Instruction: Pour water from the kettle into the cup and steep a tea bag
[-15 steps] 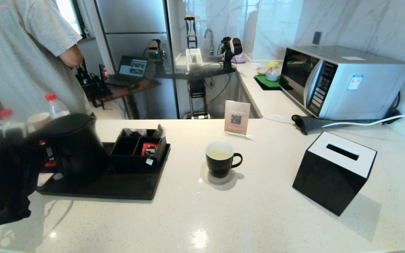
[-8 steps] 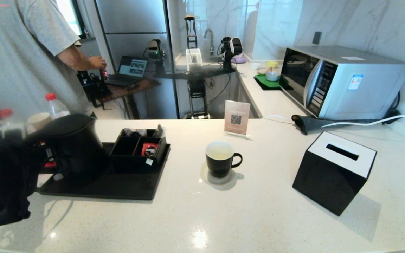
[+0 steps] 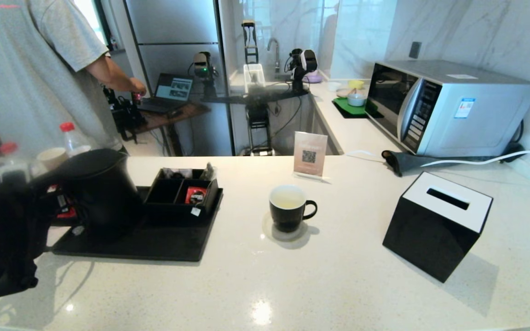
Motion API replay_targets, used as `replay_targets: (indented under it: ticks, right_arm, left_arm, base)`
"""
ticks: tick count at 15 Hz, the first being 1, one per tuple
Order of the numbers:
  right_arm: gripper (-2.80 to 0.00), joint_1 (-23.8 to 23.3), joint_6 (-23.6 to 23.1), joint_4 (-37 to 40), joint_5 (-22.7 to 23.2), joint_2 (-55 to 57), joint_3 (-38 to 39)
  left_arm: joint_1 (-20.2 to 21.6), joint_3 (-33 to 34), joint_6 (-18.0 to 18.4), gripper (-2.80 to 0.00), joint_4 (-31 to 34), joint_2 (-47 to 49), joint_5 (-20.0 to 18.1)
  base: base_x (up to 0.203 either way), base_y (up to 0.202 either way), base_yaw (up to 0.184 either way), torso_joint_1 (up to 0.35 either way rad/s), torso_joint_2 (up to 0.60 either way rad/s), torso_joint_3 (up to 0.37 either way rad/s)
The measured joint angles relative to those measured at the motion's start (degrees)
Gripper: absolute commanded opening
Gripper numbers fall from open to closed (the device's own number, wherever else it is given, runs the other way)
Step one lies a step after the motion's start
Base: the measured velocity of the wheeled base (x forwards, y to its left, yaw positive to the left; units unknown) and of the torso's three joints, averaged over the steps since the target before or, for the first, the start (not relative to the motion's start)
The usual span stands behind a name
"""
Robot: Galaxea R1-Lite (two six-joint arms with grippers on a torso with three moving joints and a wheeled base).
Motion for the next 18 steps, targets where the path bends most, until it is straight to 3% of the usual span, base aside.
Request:
replay_targets:
  ticks: [10, 18]
  right_arm:
    - [-2.8, 0.0, 0.0, 0.0, 0.0, 0.0, 0.0]
    - [-2.8, 0.0, 0.0, 0.0, 0.0, 0.0, 0.0]
  left_arm:
    - [-0.5, 7.6, -0.4, 0.0, 0.0, -5.5, -1.5]
    - [-1.1, 20.7, -0.4, 0.0, 0.1, -15.4, -1.7]
  base:
    - [0.0, 0.0, 0.0, 0.0, 0.0, 0.0]
    - [0.0, 0.0, 0.0, 0.0, 0.0, 0.0]
